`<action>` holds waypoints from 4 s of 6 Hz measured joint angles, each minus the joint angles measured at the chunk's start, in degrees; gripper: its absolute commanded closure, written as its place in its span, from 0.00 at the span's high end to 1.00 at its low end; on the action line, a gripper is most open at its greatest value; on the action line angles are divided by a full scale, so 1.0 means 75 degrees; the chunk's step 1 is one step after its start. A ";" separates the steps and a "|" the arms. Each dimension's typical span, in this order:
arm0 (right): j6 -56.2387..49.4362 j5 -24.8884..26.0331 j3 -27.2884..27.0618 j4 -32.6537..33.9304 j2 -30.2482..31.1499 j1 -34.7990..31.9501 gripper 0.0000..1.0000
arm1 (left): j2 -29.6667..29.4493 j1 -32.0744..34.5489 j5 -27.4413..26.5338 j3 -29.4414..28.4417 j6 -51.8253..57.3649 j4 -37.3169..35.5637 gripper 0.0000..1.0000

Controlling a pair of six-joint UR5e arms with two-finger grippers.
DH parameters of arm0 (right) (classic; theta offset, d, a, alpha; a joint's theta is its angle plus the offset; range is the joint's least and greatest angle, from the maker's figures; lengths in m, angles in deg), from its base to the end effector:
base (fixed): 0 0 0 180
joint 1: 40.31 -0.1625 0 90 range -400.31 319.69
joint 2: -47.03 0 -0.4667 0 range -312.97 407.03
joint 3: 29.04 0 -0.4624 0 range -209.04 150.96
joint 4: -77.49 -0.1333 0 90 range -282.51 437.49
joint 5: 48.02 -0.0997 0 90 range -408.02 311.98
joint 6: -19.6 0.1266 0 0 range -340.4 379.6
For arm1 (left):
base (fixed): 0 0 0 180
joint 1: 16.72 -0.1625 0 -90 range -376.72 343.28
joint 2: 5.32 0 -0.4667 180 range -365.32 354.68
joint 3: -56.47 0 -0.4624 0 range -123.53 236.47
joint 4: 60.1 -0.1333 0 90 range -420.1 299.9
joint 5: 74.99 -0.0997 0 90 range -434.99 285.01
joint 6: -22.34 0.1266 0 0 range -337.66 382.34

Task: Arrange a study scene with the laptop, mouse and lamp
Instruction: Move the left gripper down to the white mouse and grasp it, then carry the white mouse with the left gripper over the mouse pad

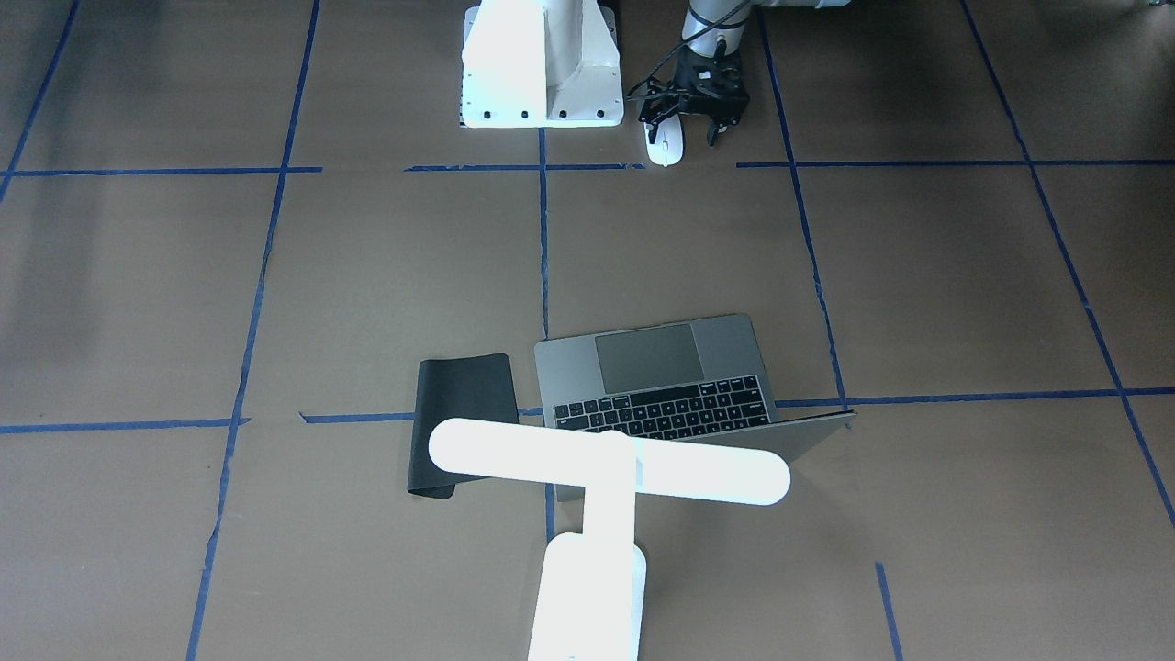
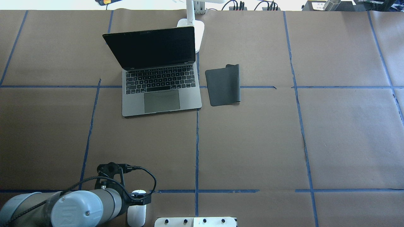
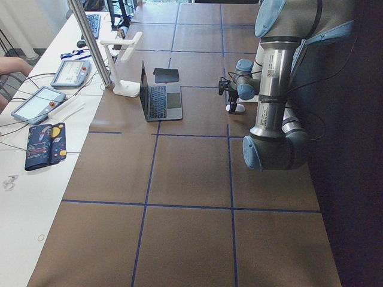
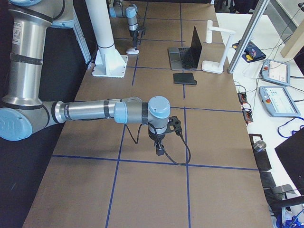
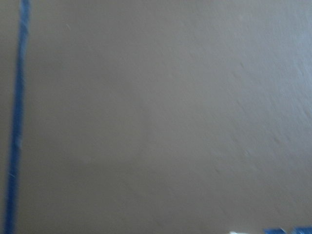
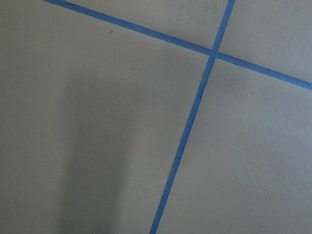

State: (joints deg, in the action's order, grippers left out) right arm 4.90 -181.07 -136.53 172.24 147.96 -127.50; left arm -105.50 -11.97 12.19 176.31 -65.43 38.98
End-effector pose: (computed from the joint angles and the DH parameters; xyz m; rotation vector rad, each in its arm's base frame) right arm 0.0236 -0.4752 0.6572 0.1082 -0.7472 -0.3029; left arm 0.5838 -0.1885 0.3319 0.0983 0.8525 -0.0623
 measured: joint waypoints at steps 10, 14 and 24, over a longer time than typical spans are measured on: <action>0.0003 -0.0003 0.0044 0.0012 -0.0005 0.0010 1.00 | -0.0341 -0.0019 -0.0248 0.0094 -0.0095 -0.0330 0.05; -0.0009 -0.0047 0.0161 -0.0003 -0.0005 0.0011 1.00 | -0.3257 0.1533 0.0196 -0.1418 0.0486 -0.1281 0.04; -0.0024 -0.0052 0.0239 -0.0008 -0.0005 0.0016 1.00 | -0.8892 0.3807 0.1677 -1.1069 0.1470 0.2702 1.00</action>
State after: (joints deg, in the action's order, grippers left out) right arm 4.72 -181.46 -134.74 172.17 147.92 -127.38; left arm -172.19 16.58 24.77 93.29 -54.41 59.24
